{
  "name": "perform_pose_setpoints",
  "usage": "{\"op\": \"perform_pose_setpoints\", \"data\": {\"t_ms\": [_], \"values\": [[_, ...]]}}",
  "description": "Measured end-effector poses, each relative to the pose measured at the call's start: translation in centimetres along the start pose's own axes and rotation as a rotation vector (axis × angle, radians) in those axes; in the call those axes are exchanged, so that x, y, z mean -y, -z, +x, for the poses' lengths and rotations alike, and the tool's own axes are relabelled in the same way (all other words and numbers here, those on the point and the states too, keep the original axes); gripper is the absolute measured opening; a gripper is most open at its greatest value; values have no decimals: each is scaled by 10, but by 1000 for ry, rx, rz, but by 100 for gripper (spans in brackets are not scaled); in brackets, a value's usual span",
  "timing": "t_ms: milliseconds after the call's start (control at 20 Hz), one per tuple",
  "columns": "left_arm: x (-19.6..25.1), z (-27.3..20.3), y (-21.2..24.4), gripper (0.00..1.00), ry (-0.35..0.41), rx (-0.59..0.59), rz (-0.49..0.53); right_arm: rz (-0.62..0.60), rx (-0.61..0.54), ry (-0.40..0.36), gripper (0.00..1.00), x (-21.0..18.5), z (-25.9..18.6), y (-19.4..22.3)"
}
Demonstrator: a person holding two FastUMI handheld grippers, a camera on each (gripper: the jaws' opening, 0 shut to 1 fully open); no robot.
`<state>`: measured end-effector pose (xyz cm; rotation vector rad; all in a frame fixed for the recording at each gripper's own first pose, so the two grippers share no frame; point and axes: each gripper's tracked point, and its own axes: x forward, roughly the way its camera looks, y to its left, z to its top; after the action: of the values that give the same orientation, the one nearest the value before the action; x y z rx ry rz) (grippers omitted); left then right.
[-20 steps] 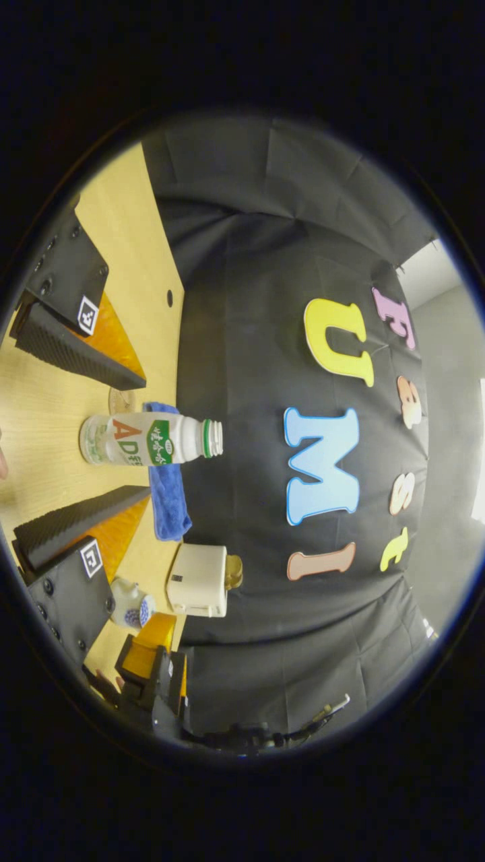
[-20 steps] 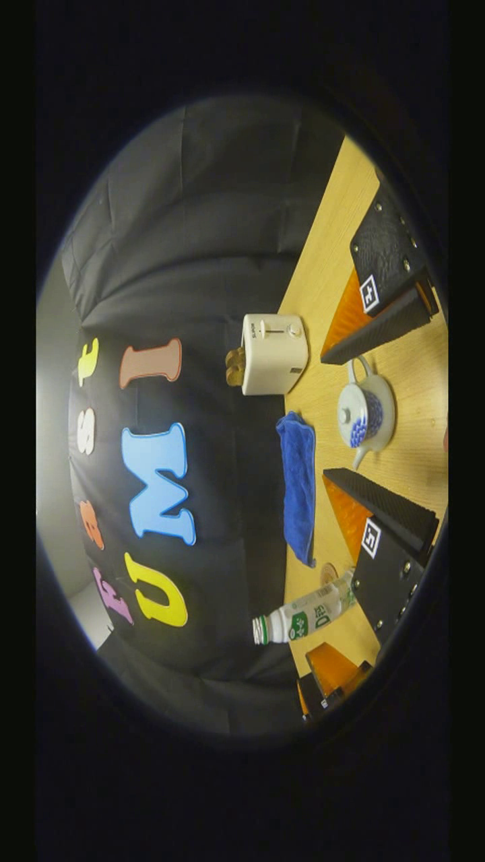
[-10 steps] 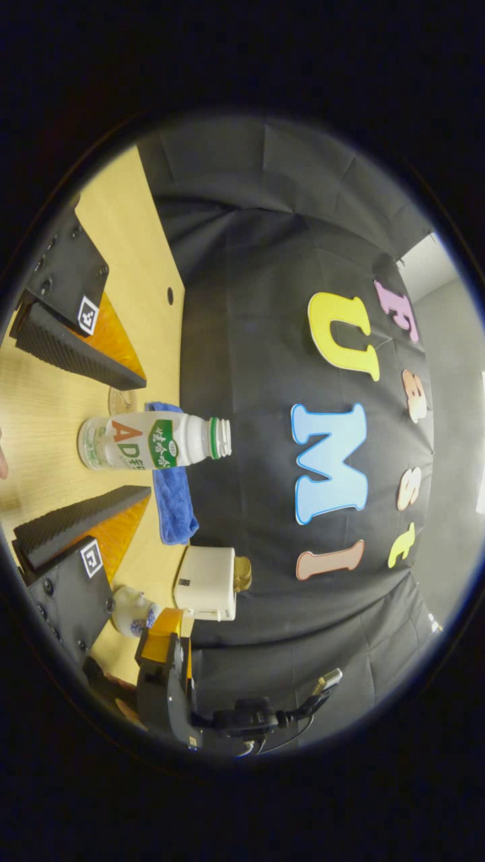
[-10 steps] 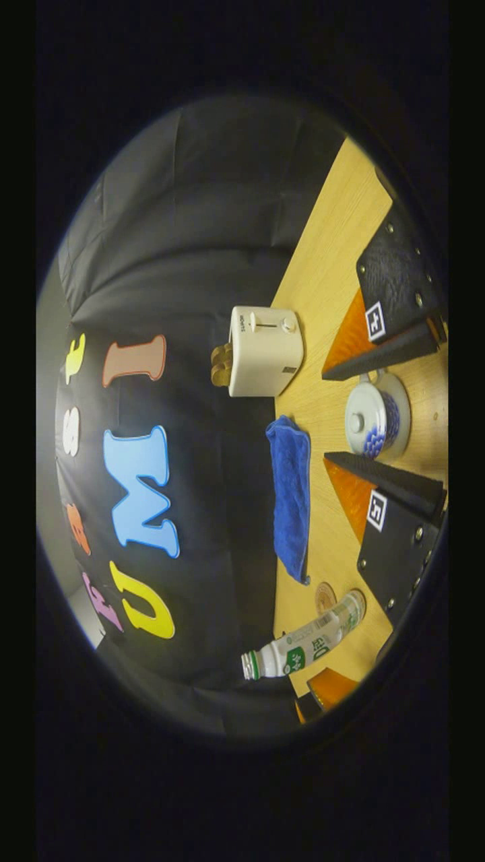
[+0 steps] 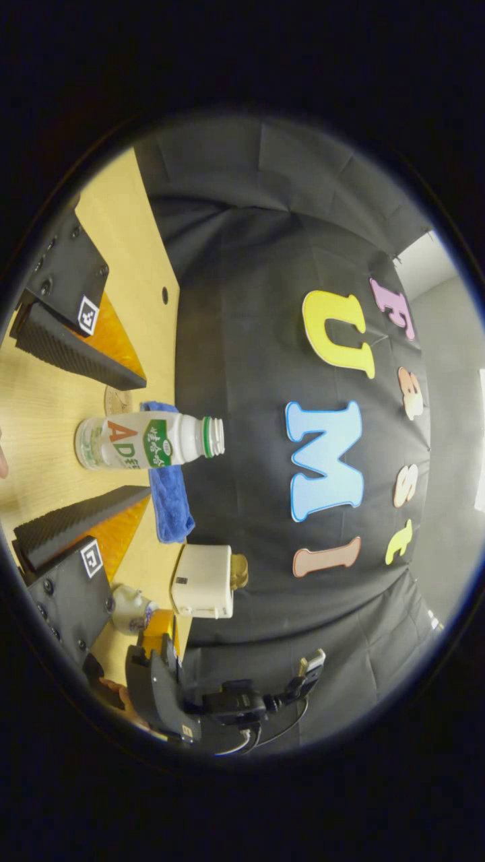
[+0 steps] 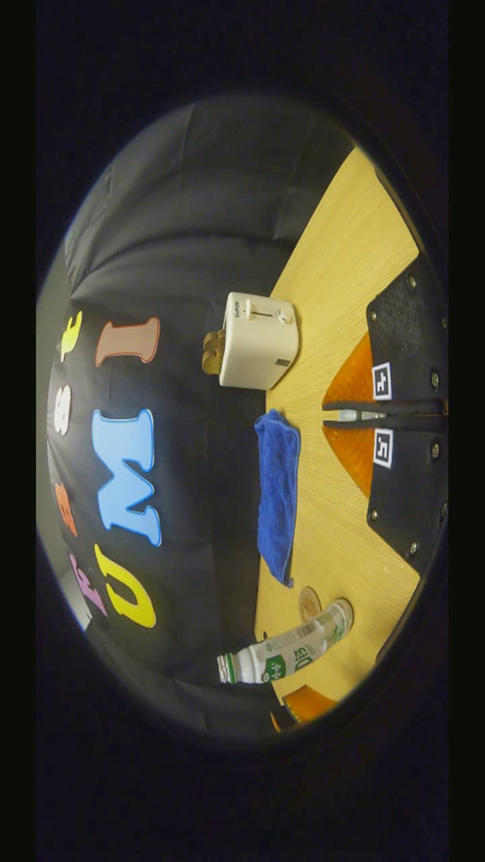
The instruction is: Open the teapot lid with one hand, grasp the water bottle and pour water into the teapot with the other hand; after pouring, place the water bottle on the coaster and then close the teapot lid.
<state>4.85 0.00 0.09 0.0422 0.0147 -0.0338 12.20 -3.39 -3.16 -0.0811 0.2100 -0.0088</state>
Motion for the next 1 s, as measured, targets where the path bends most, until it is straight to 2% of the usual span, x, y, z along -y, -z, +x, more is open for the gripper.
{"op": "perform_pose_setpoints", "data": {"t_ms": [100, 150, 200, 300, 350, 400, 450, 550, 600, 700, 800, 850, 900, 1000], "values": [[1, 1, 3, 94, 7, -12, -7, -8, 8, -7, 1, 2, -2, -1], [2, 2, 5, 94, 11, -18, -14, 5, 14, -14, 18, 3, -3, -2], [3, 2, 6, 94, 14, -22, -20, 21, 28, -18, 1, 5, -7, -5], [4, 5, 9, 94, 14, -29, -26, 34, 95, -21, 1, 6, -16, -23], [3, 7, 10, 88, 9, -32, -29, 20, 129, -15, 0, 5, -21, -29], [3, 9, 13, 88, 7, -35, -37, 11, 152, -21, 1, 2, -24, -34], [5, 13, 15, 94, 10, -43, -47, 5, 160, -34, 1, -2, -26, -34], [4, 23, 23, 94, 4, -70, -68, -16, 158, -56, 1, -10, -27, -29], [4, 29, 25, 100, 6, -83, -78, -26, 155, -65, 1, -13, -28, -28], [4, 41, 27, 100, 5, -89, -84, -32, 162, -74, 1, -14, -31, -28], [-1, 55, 28, 89, -20, -94, -61, -31, 169, -77, 1, -13, -33, -29], [1, 62, 30, 89, -17, -100, -53, -31, 169, -78, 1, -13, -33, -28], [2, 67, 33, 100, -16, -110, -48, -29, 167, -79, 1, -13, -33, -28], [5, 78, 39, 100, -8, -127, -47, -26, 166, -83, 1, -13, -32, -27]]}}
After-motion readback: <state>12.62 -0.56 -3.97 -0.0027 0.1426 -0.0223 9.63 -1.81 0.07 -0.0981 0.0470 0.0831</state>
